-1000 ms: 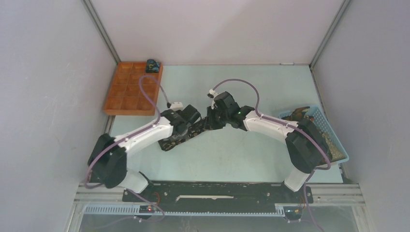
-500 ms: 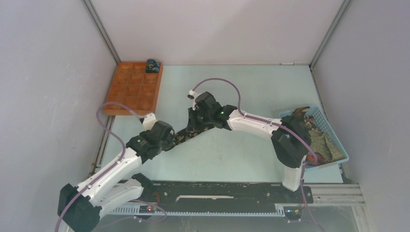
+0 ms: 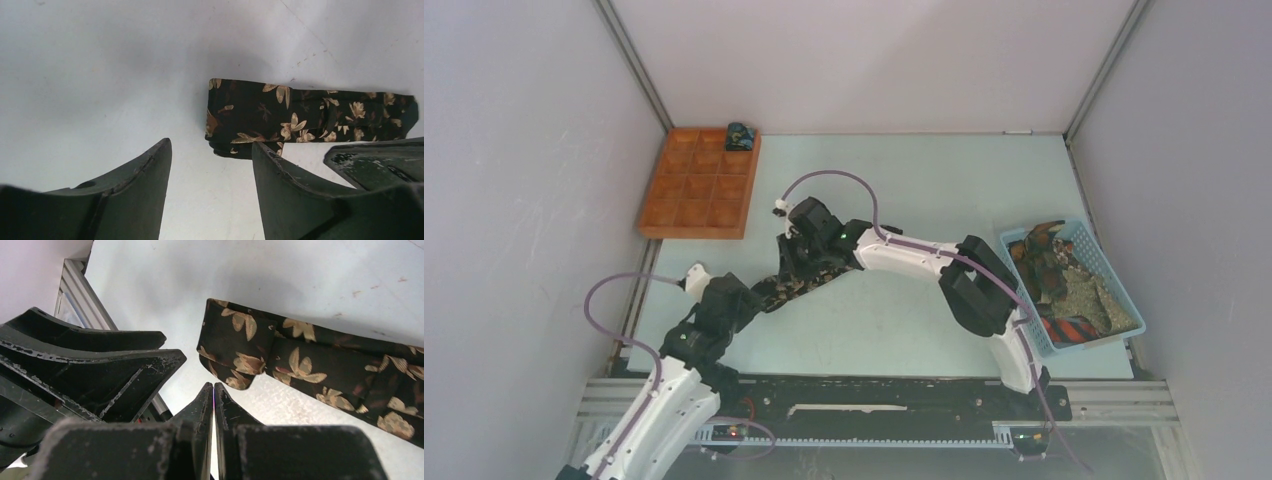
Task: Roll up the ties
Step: Roll the tie at the center of the board.
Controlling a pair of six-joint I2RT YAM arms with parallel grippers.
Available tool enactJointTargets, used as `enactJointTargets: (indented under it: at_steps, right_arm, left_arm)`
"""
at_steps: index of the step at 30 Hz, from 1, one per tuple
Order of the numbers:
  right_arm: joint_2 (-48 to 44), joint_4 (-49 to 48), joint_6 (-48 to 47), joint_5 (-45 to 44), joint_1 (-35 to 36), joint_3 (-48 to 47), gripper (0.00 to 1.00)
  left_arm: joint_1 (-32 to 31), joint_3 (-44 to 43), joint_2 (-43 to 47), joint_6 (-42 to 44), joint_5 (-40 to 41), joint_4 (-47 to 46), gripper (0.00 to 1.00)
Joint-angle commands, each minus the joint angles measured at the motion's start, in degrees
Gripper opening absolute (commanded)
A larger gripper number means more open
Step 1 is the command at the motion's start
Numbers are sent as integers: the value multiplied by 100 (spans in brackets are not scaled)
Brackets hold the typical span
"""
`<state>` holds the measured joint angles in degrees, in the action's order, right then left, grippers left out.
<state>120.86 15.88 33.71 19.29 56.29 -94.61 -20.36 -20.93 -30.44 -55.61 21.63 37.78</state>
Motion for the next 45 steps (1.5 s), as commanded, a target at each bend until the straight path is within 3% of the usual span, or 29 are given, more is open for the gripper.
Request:
enactJointTargets:
  at_steps: [1,14,45]
  right_arm:
    - [284,115,-12,151,56,-564,7]
    - [943,403,-7,187,97,-1125,7]
    - [975,-127,12,354,-94,-265,6]
  left_arm:
    - [293,218,426,-274,-238,-249,65]
    - [727,544,717,-111,-517,-491,64]
    - [876,995,-41,264,-1399,-2006,67]
